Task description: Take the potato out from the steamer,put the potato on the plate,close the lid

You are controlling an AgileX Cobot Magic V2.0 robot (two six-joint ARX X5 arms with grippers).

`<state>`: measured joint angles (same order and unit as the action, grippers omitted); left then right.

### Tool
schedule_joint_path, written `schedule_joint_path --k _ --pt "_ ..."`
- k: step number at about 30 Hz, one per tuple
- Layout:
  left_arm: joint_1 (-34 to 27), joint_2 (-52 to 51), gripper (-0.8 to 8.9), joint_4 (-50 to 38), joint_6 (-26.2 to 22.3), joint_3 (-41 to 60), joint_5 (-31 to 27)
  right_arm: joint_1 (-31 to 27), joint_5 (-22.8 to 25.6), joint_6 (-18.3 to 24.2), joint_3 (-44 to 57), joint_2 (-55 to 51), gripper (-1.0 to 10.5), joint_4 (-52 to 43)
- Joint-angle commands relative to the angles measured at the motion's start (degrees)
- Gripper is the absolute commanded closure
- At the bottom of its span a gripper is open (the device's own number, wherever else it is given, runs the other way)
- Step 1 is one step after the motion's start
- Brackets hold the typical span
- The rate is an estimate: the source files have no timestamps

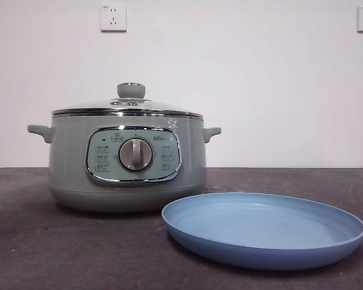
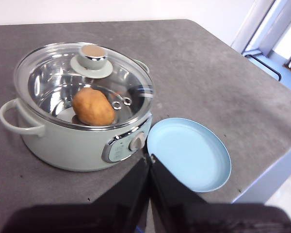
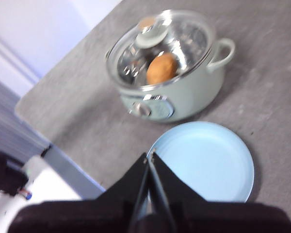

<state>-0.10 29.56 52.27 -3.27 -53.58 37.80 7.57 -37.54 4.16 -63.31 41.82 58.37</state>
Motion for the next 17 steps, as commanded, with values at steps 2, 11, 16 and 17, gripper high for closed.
schedule_joint_path --k 2,11,16,17 --pt "0.52 0.02 8.21 0.28 -2.12 -0.22 -0.09 0.94 -0.02 1.95 -0.11 0.61 9.6 0.83" --pt "0.52 0.04 1.48 -0.17 -2.08 -0.22 -0.28 1.14 0.11 0.85 -0.15 0.55 3.5 -0.44" --pt "0.52 0.04 1.49 -0.42 -1.57 -0.22 -0.33 1.14 0.07 0.15 -0.15 0.55 2.9 -0.37" --pt "0.52 0.09 1.49 -0.57 -1.44 -0.22 -0.35 1.14 0.07 0.15 -0.15 0.55 2.9 -0.37"
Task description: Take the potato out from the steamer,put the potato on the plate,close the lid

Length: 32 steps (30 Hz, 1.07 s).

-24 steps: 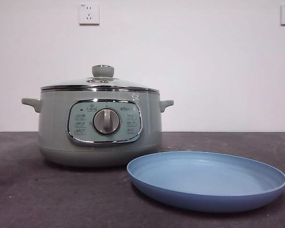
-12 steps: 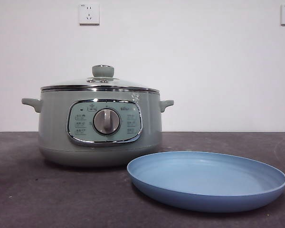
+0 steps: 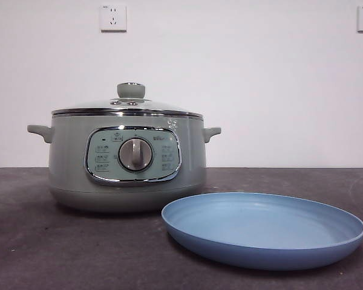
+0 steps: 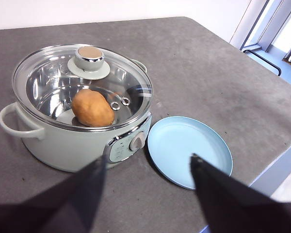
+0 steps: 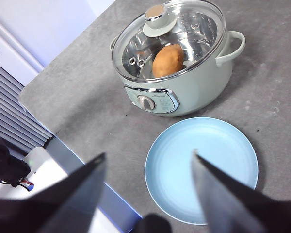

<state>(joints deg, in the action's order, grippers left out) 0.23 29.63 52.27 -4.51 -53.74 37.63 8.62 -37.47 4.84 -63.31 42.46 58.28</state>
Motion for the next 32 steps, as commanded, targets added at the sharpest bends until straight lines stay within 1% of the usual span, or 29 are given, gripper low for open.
schedule_joint_path --k 1,4,10,13,18,23,26,29,32 --pt "0.2 0.28 1.49 -0.87 -0.17 -0.07 -0.17 0.09 0.0 -0.52 -0.15 -0.09 2.9 -0.28" --pt "0.2 1.18 1.49 -1.27 0.02 -0.37 -0.42 0.09 0.02 -0.94 -0.15 -0.09 2.9 -0.28" --pt "0.52 7.04 1.51 -2.4 0.0 -3.65 -0.72 0.09 0.04 -0.94 -0.15 -0.07 2.9 -0.28" --pt "1.62 10.78 1.54 -4.94 -0.02 -5.46 -0.87 0.09 0.04 -0.92 -0.15 0.0 2.9 -0.28" --pt "5.4 19.8 1.54 -10.19 -0.04 -9.18 -1.9 0.09 0.04 -0.92 -0.15 0.24 2.9 -0.31" --pt "10.03 29.77 1.54 -16.57 -0.26 -12.79 -7.48 0.09 0.07 -0.94 -0.15 0.68 2.9 -0.31" --pt "11.85 35.8 1.54 -19.98 -0.26 -14.97 -9.31 0.09 0.09 -0.92 -0.15 0.98 2.9 -0.31" --pt "13.14 41.92 1.54 -22.67 -0.26 -17.4 -9.79 0.09 0.09 -0.92 -0.15 1.16 2.9 -0.31" --pt "14.78 47.52 1.54 -23.91 -0.35 -20.02 -12.35 0.09 0.09 -0.92 -0.15 1.42 2.9 -0.31"
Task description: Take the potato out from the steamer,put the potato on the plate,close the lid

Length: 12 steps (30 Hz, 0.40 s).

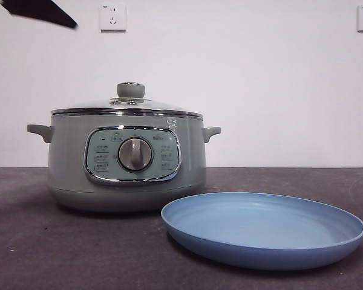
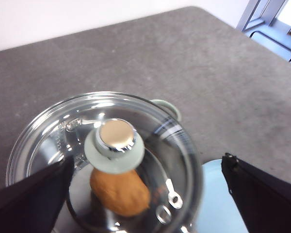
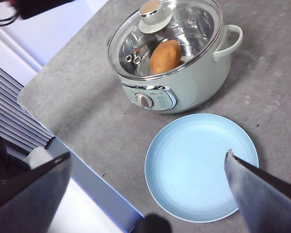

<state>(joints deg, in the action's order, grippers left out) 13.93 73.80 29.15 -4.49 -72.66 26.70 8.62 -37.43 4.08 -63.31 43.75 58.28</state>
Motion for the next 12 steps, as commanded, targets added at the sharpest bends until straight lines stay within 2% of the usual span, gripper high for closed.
schedule_joint_path --k 1,8,12 --pt "1.57 4.9 1.54 -1.14 -0.74 -1.77 -2.05 0.09 0.07 -0.15 -0.15 0.15 2.9 -0.31" --pt "5.07 15.1 1.54 -4.76 -3.34 -5.11 -8.98 0.09 0.09 -0.15 -0.15 0.9 2.9 -0.31" --pt "6.05 18.51 1.54 -7.48 -3.37 -5.16 -10.67 0.09 0.09 -0.15 -0.15 1.31 2.9 -0.31"
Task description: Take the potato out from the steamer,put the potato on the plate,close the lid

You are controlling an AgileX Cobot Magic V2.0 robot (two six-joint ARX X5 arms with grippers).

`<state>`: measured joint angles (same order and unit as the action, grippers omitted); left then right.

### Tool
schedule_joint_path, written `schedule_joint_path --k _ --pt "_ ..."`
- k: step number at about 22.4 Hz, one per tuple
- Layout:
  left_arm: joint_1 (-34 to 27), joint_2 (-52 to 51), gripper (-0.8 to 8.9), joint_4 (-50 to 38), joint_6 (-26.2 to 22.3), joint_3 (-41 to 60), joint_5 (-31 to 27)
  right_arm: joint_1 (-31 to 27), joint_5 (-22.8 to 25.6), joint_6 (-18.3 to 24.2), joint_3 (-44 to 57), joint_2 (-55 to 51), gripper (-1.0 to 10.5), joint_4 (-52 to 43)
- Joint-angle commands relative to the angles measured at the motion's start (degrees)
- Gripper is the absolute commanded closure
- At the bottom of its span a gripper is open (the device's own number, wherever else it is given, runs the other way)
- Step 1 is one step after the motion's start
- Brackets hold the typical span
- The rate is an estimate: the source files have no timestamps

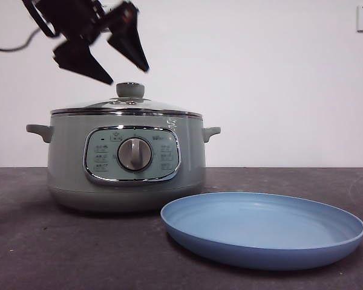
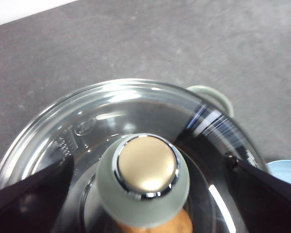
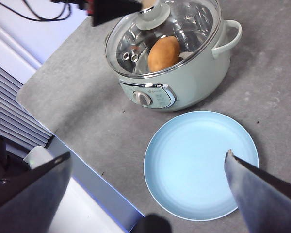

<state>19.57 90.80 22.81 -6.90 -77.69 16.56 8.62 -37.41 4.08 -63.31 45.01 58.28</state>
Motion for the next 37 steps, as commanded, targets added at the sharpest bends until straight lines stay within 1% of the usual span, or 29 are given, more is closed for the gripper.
schedule_joint_path --k 1,5,6,8,9,15,24,30,33,36,37 --pt "0.7 2.45 1.54 -1.44 -0.96 -0.13 -0.74 0.09 0.11 -0.15 -0.15 0.09 2.9 -0.31" --pt "1.33 3.63 1.64 -1.31 -0.94 -0.13 -2.82 0.09 0.26 -0.13 -0.15 0.11 2.9 -0.33" --pt "1.68 3.63 2.31 -1.36 -0.94 -0.13 -3.06 0.09 0.26 -0.13 -0.15 0.11 2.9 -0.33" --pt "1.97 3.63 4.27 -1.31 -0.92 -0.13 -3.02 0.09 0.28 -0.13 -0.15 0.11 2.9 -0.33" --pt "2.08 3.63 5.01 -1.25 -0.92 -0.13 -2.97 0.09 0.26 -0.13 -0.15 0.11 2.9 -0.33" --pt "2.64 3.63 8.31 -1.38 -0.85 -0.13 -2.99 0.09 0.26 -0.13 -0.15 0.11 2.9 -0.33" --pt "2.6 1.68 8.22 -1.75 -0.61 -0.39 -2.97 0.09 0.26 -0.15 -0.15 0.26 2.9 -0.33" --pt "1.73 -6.32 8.22 0.37 -0.5 -0.39 -3.06 0.15 0.24 -0.24 -0.15 2.64 2.9 -0.52" --pt "0.94 -12.66 8.22 4.37 -0.24 -0.39 -3.15 1.31 0.15 -2.93 -0.15 5.27 2.9 -3.45" --pt "-0.07 -20.35 8.22 10.32 -0.22 -0.39 -3.69 4.59 0.5 -7.26 -0.24 9.11 2.9 -9.01" --pt "-0.44 -23.1 8.22 12.55 -0.22 -0.39 -4.22 6.05 0.55 -7.93 -0.55 10.99 2.9 -10.58"
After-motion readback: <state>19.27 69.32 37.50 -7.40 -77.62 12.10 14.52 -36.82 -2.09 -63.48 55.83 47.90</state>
